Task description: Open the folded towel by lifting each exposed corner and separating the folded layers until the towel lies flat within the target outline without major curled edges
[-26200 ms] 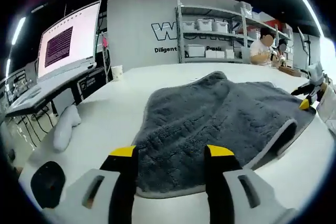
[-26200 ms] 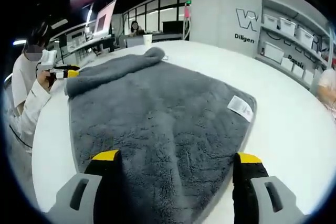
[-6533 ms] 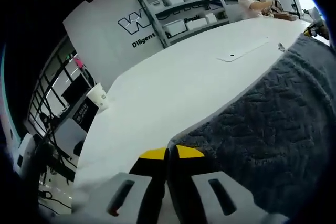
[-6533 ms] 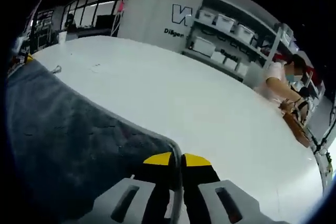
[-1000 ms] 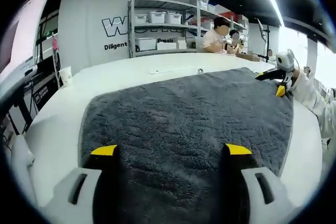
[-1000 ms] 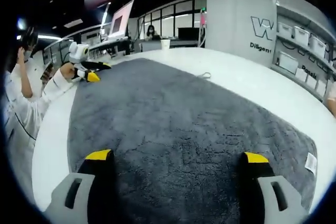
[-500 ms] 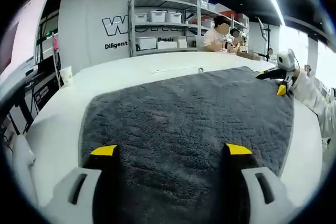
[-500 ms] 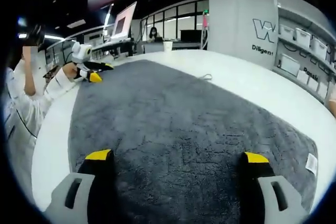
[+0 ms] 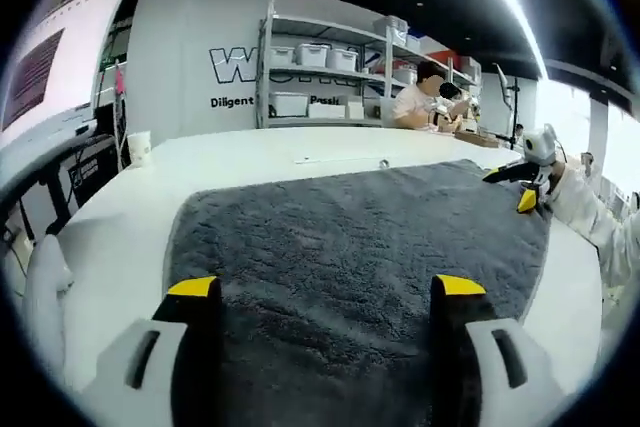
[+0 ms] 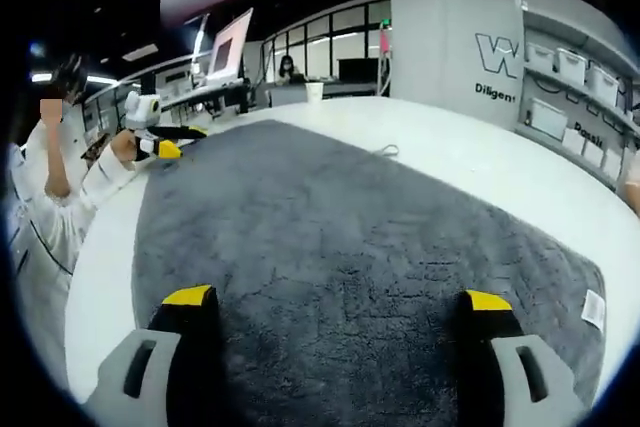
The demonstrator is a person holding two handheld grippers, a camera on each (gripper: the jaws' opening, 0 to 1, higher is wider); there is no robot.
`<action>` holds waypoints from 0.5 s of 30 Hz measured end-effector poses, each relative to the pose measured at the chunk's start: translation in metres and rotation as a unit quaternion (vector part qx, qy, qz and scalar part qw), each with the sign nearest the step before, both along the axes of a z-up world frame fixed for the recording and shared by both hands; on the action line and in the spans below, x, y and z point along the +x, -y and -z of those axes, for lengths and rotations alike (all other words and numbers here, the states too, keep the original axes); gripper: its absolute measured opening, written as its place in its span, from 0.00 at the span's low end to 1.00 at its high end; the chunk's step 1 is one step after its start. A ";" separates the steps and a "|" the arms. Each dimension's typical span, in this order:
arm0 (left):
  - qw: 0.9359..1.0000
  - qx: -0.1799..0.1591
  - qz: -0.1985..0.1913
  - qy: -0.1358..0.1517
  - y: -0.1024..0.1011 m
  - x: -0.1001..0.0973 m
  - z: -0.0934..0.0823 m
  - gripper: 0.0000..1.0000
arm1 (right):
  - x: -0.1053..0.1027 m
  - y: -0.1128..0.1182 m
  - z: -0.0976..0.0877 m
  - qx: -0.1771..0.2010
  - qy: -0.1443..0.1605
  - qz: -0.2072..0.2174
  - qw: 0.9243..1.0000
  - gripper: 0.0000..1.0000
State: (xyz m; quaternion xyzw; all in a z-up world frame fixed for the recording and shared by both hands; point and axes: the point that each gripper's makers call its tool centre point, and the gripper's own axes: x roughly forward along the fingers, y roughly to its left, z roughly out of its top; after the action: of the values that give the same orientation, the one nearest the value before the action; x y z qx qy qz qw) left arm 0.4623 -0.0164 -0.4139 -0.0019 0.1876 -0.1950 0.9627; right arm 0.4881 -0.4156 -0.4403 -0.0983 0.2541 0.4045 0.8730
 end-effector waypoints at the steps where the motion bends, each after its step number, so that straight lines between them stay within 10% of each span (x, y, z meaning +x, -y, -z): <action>1: 1.000 -0.003 -0.020 -0.003 -0.004 -0.005 -0.001 0.83 | 0.000 0.001 0.001 0.001 -0.009 0.004 1.000 1.00; 15: 0.993 0.055 -0.101 -0.014 -0.013 -0.051 0.005 0.78 | -0.001 0.000 -0.002 0.000 -0.012 0.011 1.000 1.00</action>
State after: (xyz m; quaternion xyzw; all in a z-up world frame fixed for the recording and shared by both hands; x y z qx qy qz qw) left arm 0.4117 -0.0033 -0.4189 0.0292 0.2105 -0.0860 0.9734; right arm 0.4867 -0.4160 -0.4386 -0.0905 0.2657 0.3963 0.8742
